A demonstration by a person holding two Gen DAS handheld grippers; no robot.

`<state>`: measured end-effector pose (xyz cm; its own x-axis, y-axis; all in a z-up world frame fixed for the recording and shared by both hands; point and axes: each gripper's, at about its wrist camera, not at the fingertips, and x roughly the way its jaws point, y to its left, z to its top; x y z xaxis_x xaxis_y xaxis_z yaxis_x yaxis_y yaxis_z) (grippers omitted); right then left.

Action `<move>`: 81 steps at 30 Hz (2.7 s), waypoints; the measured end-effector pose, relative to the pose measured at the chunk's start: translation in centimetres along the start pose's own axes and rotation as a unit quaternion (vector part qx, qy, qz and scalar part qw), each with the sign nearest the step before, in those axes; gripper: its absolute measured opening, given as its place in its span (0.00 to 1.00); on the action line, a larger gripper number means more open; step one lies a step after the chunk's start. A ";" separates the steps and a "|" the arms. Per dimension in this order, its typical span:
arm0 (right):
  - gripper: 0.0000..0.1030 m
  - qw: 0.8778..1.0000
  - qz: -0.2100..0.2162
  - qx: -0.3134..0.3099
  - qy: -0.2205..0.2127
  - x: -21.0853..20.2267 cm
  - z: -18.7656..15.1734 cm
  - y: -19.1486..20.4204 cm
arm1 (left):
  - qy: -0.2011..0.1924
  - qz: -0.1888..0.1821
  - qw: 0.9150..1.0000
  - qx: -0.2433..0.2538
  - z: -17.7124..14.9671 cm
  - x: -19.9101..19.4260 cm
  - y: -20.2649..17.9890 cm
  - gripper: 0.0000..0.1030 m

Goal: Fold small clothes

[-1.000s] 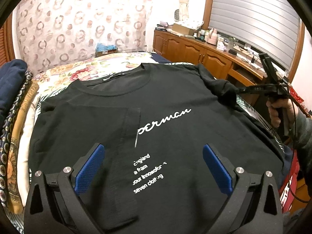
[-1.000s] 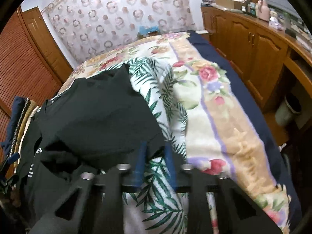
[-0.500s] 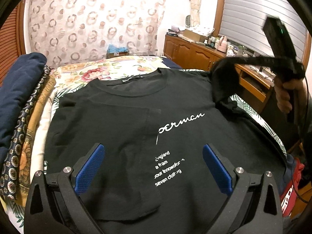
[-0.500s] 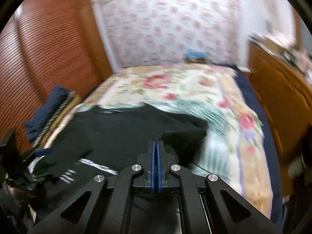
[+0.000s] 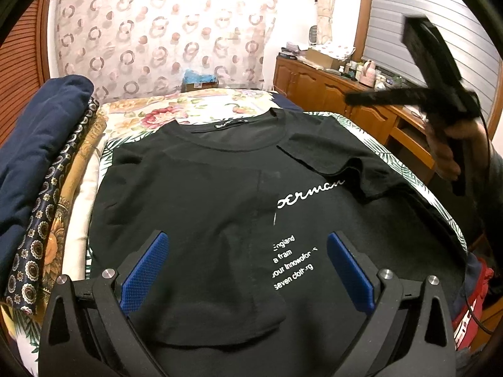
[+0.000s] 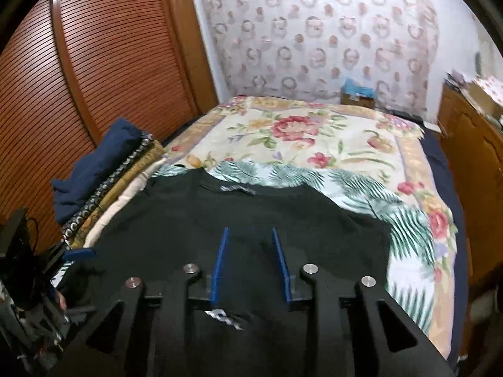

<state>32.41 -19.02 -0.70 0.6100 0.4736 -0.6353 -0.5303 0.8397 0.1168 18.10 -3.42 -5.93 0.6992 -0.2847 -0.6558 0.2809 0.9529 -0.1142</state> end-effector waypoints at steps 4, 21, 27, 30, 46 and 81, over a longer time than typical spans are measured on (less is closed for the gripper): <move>0.29 0.999 -0.029 0.000 0.028 -0.8 -2.2 0.1 | -0.002 0.002 1.000 -0.005 0.0 0.1 0.4 0.98; 0.29 0.995 -0.028 -0.030 0.095 4.0 -5.9 4.9 | -0.013 0.060 0.998 -0.027 0.2 -1.1 3.3 0.98; 0.09 0.991 -0.046 -0.074 0.100 4.6 -5.6 6.5 | -0.014 0.070 0.997 -0.040 0.2 -1.2 4.4 0.98; 0.09 0.992 -0.026 -0.080 0.097 3.4 -5.4 6.9 | -0.014 0.073 0.997 -0.034 0.3 -1.1 4.3 0.98; 0.50 0.998 -0.021 -0.042 0.035 -1.2 -5.1 4.2 | -0.032 0.098 0.994 -0.047 4.8 -0.4 8.5 0.86; 0.53 0.994 -0.088 0.048 0.040 7.2 -1.1 -5.8 | 0.077 0.089 0.993 -0.008 9.2 8.5 10.8 0.07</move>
<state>39.25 -20.79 -6.80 0.6374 0.2985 -0.7104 -0.3591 0.9307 0.0689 33.12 3.46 -5.94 0.6274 -0.0932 -0.7731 0.1505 0.9886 0.0029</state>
